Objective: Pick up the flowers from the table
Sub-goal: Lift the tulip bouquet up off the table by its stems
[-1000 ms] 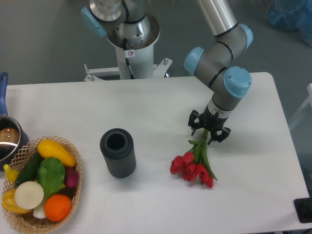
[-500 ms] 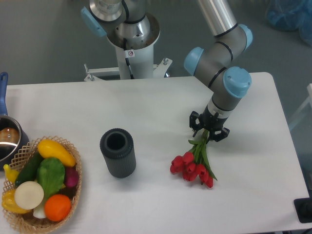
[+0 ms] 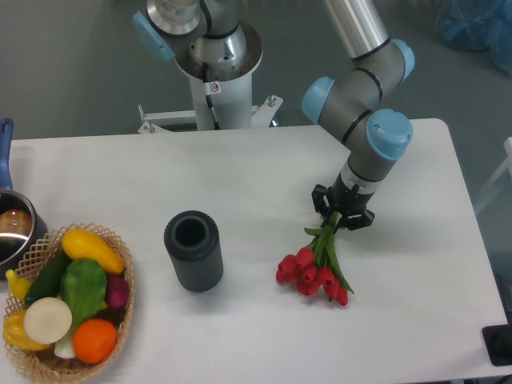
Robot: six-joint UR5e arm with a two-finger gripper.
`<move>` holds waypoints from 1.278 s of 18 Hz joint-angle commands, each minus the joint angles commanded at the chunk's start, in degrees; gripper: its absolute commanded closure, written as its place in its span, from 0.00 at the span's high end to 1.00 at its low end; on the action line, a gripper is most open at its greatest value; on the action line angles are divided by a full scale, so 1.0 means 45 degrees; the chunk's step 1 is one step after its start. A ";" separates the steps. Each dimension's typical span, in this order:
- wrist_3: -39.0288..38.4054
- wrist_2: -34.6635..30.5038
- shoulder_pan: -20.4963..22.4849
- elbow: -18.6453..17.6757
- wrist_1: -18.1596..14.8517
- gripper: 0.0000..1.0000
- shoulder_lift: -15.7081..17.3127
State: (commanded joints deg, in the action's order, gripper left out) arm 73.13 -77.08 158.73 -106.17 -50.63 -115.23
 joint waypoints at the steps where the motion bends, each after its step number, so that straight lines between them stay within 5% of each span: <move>1: 0.0000 0.0000 0.0000 0.0097 0.0000 0.29 0.0020; 12: -0.0506 0.0995 0.0078 0.1171 0.0039 0.27 0.0117; 23: -0.0664 0.1035 0.0059 0.1231 0.0039 0.21 0.0215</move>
State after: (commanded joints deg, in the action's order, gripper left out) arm 70.14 -72.42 158.99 -100.64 -50.45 -114.26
